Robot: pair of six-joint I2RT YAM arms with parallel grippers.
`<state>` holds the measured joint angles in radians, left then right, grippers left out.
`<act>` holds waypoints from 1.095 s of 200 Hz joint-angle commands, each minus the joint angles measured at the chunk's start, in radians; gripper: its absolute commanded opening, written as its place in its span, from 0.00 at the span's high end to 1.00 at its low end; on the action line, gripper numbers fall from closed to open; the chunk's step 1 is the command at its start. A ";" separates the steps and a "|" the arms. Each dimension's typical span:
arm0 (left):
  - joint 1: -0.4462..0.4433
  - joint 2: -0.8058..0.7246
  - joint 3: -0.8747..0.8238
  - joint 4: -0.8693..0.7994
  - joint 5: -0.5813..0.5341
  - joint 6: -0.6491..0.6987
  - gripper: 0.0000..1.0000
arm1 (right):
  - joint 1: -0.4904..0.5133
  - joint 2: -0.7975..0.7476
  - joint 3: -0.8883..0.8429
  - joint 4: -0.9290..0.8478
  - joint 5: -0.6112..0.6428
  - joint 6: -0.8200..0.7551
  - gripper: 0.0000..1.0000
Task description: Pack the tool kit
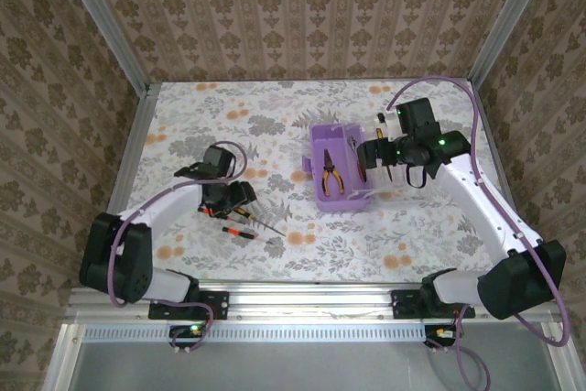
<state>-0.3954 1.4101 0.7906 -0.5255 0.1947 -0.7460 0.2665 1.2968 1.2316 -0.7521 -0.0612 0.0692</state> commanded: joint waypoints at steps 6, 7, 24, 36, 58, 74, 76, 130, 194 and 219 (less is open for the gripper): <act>-0.010 0.038 0.019 0.024 0.041 -0.018 0.40 | 0.005 0.003 -0.009 0.004 -0.019 -0.020 0.00; -0.010 0.039 0.019 0.024 0.041 -0.019 0.40 | 0.005 0.003 -0.010 0.004 -0.019 -0.020 0.00; -0.010 0.055 0.021 0.024 0.048 -0.018 0.42 | 0.006 0.000 -0.011 0.005 -0.016 -0.025 0.00; -0.010 0.062 0.020 0.023 0.051 -0.016 0.43 | 0.005 0.000 -0.013 0.006 -0.014 -0.028 0.00; -0.010 0.078 0.010 0.022 0.048 -0.013 0.44 | 0.005 0.003 -0.018 0.011 -0.014 -0.034 0.00; -0.008 0.093 0.009 0.021 0.043 -0.007 0.46 | 0.004 0.005 -0.022 0.012 -0.015 -0.037 0.00; -0.008 0.096 0.009 0.021 0.042 -0.006 0.46 | 0.004 0.006 -0.023 0.012 -0.015 -0.037 0.00; -0.003 0.176 0.050 0.020 0.048 0.026 0.53 | -0.001 0.002 -0.030 0.016 -0.015 -0.046 0.00; -0.001 0.176 0.062 -0.031 0.042 0.054 0.59 | -0.005 -0.002 -0.038 0.021 -0.019 -0.052 0.00; 0.001 0.156 0.052 -0.045 0.037 0.057 0.59 | -0.008 -0.007 -0.044 0.026 -0.022 -0.052 0.00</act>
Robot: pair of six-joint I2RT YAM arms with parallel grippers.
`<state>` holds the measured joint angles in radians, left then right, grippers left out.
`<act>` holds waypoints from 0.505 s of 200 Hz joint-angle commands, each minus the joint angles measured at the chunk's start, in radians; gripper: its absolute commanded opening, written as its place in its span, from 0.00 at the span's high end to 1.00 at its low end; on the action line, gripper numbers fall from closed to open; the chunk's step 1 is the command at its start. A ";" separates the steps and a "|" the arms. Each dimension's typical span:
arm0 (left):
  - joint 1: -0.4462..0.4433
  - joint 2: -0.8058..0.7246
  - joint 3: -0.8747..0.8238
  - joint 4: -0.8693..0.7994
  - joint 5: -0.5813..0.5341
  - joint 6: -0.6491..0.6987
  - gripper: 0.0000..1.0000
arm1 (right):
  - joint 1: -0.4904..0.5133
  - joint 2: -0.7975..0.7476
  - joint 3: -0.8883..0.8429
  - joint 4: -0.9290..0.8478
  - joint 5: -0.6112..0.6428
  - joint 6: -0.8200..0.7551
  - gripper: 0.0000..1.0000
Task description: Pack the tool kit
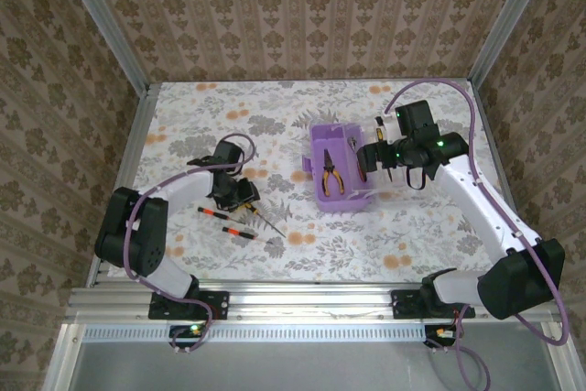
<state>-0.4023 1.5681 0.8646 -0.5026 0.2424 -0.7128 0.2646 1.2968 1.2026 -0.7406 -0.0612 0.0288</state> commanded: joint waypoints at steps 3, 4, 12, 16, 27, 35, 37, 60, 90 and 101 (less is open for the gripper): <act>0.008 -0.003 -0.022 -0.070 -0.011 0.025 0.59 | -0.006 -0.008 -0.017 0.015 -0.022 -0.012 0.00; 0.008 -0.004 -0.022 -0.071 -0.011 0.025 0.59 | -0.006 -0.009 -0.017 0.015 -0.023 -0.012 0.00; 0.008 -0.006 -0.022 -0.077 -0.011 0.029 0.59 | -0.006 -0.010 -0.019 0.016 -0.024 -0.012 0.00; 0.008 -0.009 -0.022 -0.081 -0.011 0.030 0.59 | -0.007 -0.011 -0.019 0.017 -0.025 -0.012 0.00; 0.009 -0.012 -0.019 -0.089 -0.015 0.036 0.59 | -0.008 -0.016 -0.023 0.019 -0.025 -0.012 0.00; 0.011 -0.011 -0.017 -0.094 -0.018 0.040 0.59 | -0.008 -0.017 -0.025 0.021 -0.026 -0.012 0.00; 0.012 -0.011 -0.015 -0.094 -0.018 0.040 0.59 | -0.008 -0.017 -0.026 0.022 -0.027 -0.012 0.00; 0.017 0.001 0.003 -0.102 -0.018 0.052 0.60 | -0.009 -0.019 -0.026 0.023 -0.030 -0.010 0.00; 0.023 0.039 0.033 -0.111 -0.019 0.080 0.65 | -0.011 -0.027 -0.026 0.022 -0.029 -0.013 0.00; 0.026 0.062 0.046 -0.115 -0.018 0.093 0.67 | -0.013 -0.029 -0.028 0.023 -0.030 -0.015 0.00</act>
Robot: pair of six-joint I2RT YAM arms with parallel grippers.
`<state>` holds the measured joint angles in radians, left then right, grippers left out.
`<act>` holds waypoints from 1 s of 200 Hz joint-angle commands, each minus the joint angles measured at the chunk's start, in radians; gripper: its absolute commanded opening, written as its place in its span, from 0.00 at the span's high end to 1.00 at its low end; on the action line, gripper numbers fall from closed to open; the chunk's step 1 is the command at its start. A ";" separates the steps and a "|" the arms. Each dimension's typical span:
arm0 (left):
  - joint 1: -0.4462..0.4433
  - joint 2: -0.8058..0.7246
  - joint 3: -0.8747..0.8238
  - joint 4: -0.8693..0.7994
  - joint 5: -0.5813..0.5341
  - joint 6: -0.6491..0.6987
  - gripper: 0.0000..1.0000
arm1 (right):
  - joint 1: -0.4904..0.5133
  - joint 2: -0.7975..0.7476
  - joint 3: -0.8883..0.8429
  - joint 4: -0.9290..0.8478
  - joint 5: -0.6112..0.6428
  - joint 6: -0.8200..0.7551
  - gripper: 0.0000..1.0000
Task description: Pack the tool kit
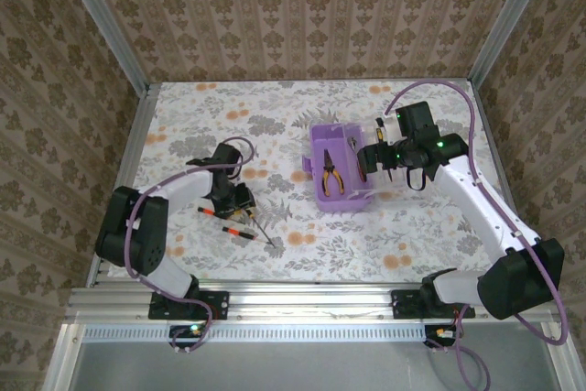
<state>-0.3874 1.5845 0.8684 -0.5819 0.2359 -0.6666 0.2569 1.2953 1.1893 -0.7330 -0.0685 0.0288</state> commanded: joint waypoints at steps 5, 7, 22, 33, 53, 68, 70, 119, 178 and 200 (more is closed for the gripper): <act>0.013 0.056 0.048 -0.036 -0.010 0.055 0.68 | -0.006 -0.029 -0.014 0.016 -0.022 -0.015 0.00; 0.013 0.061 0.050 -0.037 -0.009 0.058 0.69 | -0.006 -0.029 -0.014 0.017 -0.022 -0.016 0.00; 0.016 0.100 0.073 -0.047 -0.016 0.086 0.74 | -0.007 -0.035 -0.014 0.019 -0.024 -0.018 0.00; 0.020 0.133 0.093 -0.057 -0.021 0.107 0.77 | -0.007 -0.045 -0.016 0.022 -0.025 -0.021 0.00; 0.020 0.178 0.130 -0.077 -0.023 0.135 0.86 | -0.007 -0.061 -0.013 0.014 -0.015 -0.030 0.00; 0.021 0.186 0.151 -0.083 -0.018 0.142 0.93 | -0.006 -0.069 -0.014 0.008 -0.011 -0.036 0.00; 0.020 0.185 0.155 -0.084 -0.018 0.142 0.94 | -0.006 -0.072 -0.014 0.007 -0.010 -0.038 0.00; 0.019 0.085 0.328 -0.153 0.025 0.145 1.00 | -0.007 -0.089 -0.006 0.007 -0.169 -0.066 0.00; -0.058 0.093 0.711 -0.159 0.179 0.098 1.00 | 0.166 -0.029 0.067 0.075 -0.300 -0.009 0.08; -0.114 0.114 0.784 -0.110 0.209 0.065 1.00 | 0.209 -0.004 0.063 0.157 -0.334 0.059 0.18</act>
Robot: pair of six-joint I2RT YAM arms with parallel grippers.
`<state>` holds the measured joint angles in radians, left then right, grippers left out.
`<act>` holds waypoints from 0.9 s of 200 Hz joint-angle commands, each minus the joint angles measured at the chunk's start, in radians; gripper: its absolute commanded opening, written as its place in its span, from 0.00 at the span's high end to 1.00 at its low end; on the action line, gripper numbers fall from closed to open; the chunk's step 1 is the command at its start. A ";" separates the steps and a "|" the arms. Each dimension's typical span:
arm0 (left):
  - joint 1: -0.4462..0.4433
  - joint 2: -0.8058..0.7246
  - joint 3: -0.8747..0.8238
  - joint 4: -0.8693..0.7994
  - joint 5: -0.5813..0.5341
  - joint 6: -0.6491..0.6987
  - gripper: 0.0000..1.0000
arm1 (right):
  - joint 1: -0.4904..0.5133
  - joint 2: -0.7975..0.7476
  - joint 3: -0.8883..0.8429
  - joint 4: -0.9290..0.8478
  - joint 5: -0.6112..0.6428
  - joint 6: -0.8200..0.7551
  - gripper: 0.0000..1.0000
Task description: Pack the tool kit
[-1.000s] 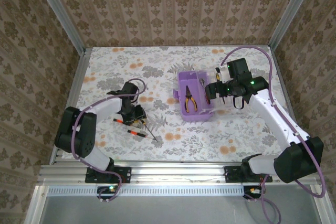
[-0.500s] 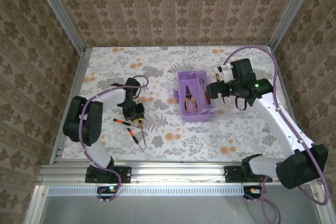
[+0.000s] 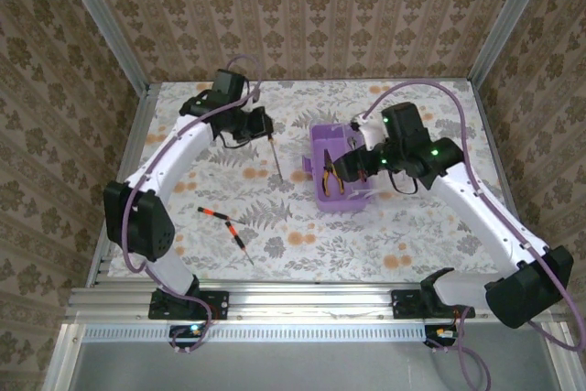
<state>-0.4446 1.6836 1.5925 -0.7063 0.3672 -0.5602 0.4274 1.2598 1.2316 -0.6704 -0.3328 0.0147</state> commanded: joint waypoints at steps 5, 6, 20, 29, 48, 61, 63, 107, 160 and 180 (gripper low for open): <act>-0.066 0.017 0.069 0.028 0.079 -0.049 1.00 | 0.044 0.034 0.019 0.118 -0.079 0.087 0.20; -0.068 0.019 0.071 0.030 0.080 -0.050 1.00 | 0.045 0.034 0.019 0.122 -0.081 0.090 0.21; -0.095 0.028 0.088 0.070 0.086 -0.074 1.00 | 0.061 0.042 0.024 0.183 -0.104 0.125 0.25; -0.109 0.034 0.094 0.098 0.101 -0.091 1.00 | 0.069 0.053 0.035 0.198 -0.103 0.132 0.27; -0.140 0.045 0.108 0.139 0.126 -0.117 1.00 | 0.077 0.085 0.069 0.195 -0.068 0.136 0.34; -0.161 0.049 0.122 0.150 0.129 -0.127 1.00 | 0.079 0.106 0.086 0.193 -0.044 0.138 0.41; -0.164 0.050 0.123 0.152 0.130 -0.128 1.00 | 0.080 0.110 0.088 0.193 -0.041 0.139 0.42; -0.197 0.041 0.135 0.192 0.138 -0.154 1.00 | 0.086 0.166 0.106 0.209 -0.025 0.161 0.52; -0.200 0.025 0.164 0.176 0.147 -0.150 1.00 | 0.090 0.175 0.101 0.201 0.041 0.160 0.76; -0.200 0.020 0.167 0.165 0.144 -0.144 1.00 | 0.090 0.167 0.106 0.198 0.052 0.153 0.93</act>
<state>-0.6411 1.7271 1.7222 -0.5385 0.4946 -0.7040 0.5114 1.4364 1.3106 -0.4740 -0.3176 0.1726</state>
